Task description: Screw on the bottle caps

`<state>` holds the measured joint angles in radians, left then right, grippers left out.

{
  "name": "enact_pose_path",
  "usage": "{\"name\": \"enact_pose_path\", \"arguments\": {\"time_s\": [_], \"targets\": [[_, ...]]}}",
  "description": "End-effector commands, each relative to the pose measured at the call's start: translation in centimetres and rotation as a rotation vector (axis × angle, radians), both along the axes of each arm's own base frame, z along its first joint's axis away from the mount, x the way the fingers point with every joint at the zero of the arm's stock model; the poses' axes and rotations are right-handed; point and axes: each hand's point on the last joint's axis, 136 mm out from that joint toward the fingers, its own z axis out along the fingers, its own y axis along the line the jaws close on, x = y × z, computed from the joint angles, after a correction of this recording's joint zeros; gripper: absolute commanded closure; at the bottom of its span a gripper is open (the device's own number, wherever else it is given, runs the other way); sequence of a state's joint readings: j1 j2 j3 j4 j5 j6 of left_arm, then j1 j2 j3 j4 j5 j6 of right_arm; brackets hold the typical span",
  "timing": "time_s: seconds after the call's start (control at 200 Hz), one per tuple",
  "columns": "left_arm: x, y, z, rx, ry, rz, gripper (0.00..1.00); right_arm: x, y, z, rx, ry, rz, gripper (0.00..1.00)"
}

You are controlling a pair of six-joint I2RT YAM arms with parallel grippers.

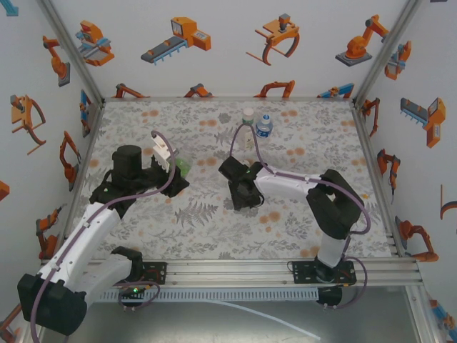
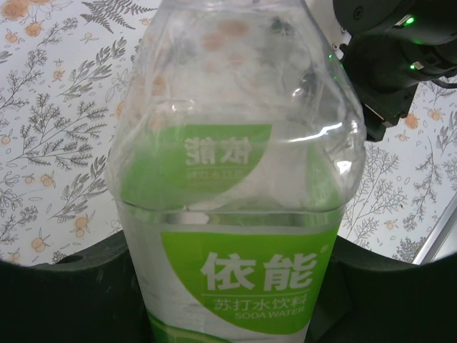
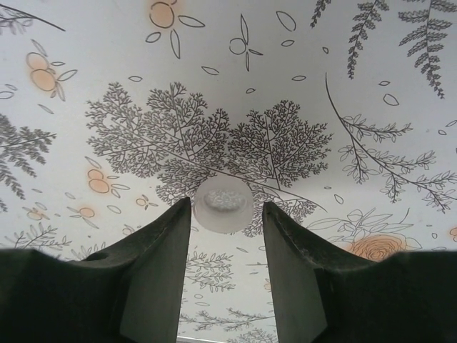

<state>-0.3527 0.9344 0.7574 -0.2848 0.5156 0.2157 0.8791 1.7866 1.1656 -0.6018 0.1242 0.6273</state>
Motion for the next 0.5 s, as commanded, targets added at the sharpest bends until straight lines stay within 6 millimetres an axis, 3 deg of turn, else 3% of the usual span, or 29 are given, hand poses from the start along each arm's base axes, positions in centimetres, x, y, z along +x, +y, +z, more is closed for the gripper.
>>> {"name": "enact_pose_path", "arguments": {"time_s": [0.0,0.496], "targets": [[0.37,-0.08,1.53,-0.005,-0.040,-0.006,0.96,0.52,0.26,1.48,0.028,-0.032,-0.002,0.57],[0.36,-0.05,1.41,-0.002,-0.037,-0.006,0.96,-0.01,0.25,0.65,0.042,-0.003,-0.017,0.57]]}}
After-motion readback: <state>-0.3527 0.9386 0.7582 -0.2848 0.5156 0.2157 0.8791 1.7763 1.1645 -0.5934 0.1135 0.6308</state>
